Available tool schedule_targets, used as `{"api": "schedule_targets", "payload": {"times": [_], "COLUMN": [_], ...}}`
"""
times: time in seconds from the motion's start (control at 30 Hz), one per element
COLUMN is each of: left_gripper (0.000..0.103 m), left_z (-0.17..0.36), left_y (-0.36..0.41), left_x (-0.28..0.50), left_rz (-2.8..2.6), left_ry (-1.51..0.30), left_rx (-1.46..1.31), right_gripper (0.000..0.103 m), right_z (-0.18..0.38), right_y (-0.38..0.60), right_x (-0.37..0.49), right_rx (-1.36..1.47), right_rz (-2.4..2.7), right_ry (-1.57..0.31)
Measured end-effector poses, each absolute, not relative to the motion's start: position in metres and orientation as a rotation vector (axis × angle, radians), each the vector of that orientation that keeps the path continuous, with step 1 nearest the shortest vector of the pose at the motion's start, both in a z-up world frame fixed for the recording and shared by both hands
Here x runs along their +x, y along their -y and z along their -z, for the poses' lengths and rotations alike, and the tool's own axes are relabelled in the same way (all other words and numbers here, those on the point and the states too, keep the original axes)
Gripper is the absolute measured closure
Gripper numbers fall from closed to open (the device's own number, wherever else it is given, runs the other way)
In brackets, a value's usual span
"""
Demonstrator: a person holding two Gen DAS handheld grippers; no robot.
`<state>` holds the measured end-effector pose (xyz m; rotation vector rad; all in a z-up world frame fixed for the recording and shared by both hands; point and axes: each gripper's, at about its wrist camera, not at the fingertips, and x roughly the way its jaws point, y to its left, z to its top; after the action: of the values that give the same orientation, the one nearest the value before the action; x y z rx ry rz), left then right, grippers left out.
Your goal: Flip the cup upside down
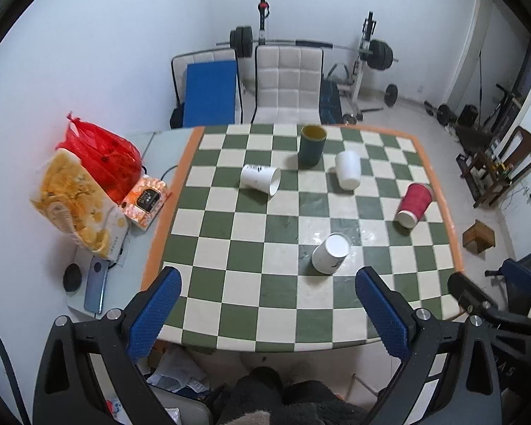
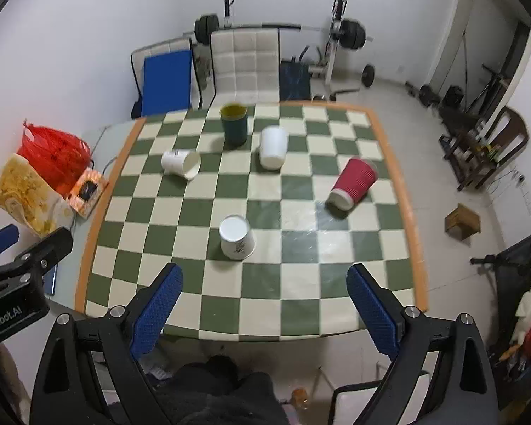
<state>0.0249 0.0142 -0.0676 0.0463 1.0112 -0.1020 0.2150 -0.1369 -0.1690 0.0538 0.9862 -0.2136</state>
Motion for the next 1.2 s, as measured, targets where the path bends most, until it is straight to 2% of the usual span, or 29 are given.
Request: {"api": "schedule_targets", "payload": {"times": [0.2, 0.47, 0.57, 1.2], "left_gripper": [0.002, 0.002, 0.002, 0.000], "left_z": [0.032, 0.009, 0.007, -0.001], "left_y": [-0.009, -0.001, 0.001, -0.001], "left_x": [-0.003, -0.024, -0.028, -0.038], "left_rz": [0.118, 0.118, 0.119, 0.072], "left_ry": [-0.964, -0.927, -0.926, -0.891], "left_rx": [0.025, 0.037, 0.039, 0.030], "right_gripper": [0.007, 0.007, 0.003, 0.002], "right_z": [0.115, 0.074, 0.067, 0.066], "right_y": [0.142, 0.146, 0.150, 0.165], "right_x": [0.176, 0.141, 0.136, 0.144], "right_rx": [0.024, 0.023, 0.027, 0.020], "right_rz": [0.235, 0.235, 0.236, 0.225], "right_ry": [-0.898, -0.840, -0.834, -0.823]}}
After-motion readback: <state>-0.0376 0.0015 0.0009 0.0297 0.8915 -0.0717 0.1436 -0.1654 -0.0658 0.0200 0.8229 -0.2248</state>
